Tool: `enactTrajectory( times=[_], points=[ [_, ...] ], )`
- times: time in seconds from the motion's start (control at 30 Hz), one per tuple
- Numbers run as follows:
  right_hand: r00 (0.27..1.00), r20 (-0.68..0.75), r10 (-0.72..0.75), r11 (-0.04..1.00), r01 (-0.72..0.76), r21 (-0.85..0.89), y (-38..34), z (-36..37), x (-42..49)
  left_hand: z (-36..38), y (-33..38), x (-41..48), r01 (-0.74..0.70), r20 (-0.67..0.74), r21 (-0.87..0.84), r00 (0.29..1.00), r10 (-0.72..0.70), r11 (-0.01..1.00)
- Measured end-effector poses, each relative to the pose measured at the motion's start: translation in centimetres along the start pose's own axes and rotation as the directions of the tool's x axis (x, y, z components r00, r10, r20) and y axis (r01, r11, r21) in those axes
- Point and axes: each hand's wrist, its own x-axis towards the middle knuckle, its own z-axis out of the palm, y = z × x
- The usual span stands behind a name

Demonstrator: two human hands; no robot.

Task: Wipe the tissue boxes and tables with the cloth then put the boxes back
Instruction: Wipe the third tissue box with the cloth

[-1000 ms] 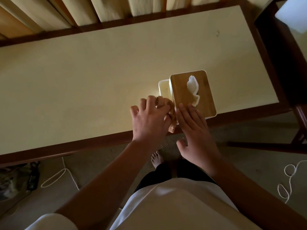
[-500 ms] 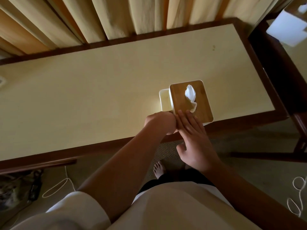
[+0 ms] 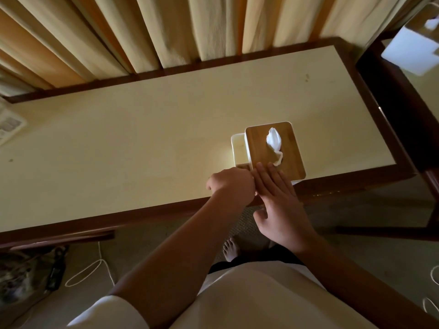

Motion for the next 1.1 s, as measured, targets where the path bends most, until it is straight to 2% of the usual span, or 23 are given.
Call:
enactTrajectory(
  times=[0.2,0.27,0.37,0.6,0.7,0.9,1.03,1.1],
  points=[
    [1.0,0.014,-0.011,1.0,0.012,-0.007,0.2,-0.1,0.0,-1.7,0.2,1.6,-0.037,0.211,0.001,0.977,0.036,0.999],
    [1.0,0.007,-0.013,1.0,0.013,-0.018,0.3,0.0,0.0,-1.9,0.2,1.8,-0.044,0.235,0.004,0.971,0.042,0.999],
    [1.0,-0.001,-0.011,1.0,0.011,-0.016,0.2,0.1,0.0,-1.7,-0.1,1.7,-0.081,0.155,0.018,0.985,0.077,0.997],
    [1.0,-0.012,-0.013,1.0,0.013,-0.01,0.1,0.2,-0.1,0.0,-0.4,-1.0,-0.116,-0.18,0.0,0.977,0.114,0.993],
    [1.0,-0.011,-0.016,1.0,0.016,-0.014,0.3,0.3,-0.1,0.3,-0.4,-1.3,-0.102,-0.226,-0.003,0.969,0.099,0.995],
    [1.0,0.0,-0.008,1.0,0.008,-0.002,0.3,0.1,0.0,-0.5,0.1,-0.1,-0.027,0.008,-0.009,1.0,0.027,1.0],
    [1.0,0.021,-0.006,1.0,0.007,-0.027,0.3,-0.1,0.0,-1.7,0.3,1.2,0.021,0.208,-0.054,0.978,-0.009,0.998],
    [1.0,0.03,-0.003,1.0,0.004,-0.03,0.3,-0.1,0.0,-2.3,0.3,1.7,0.023,0.265,-0.066,0.964,-0.005,0.998]
  ],
)
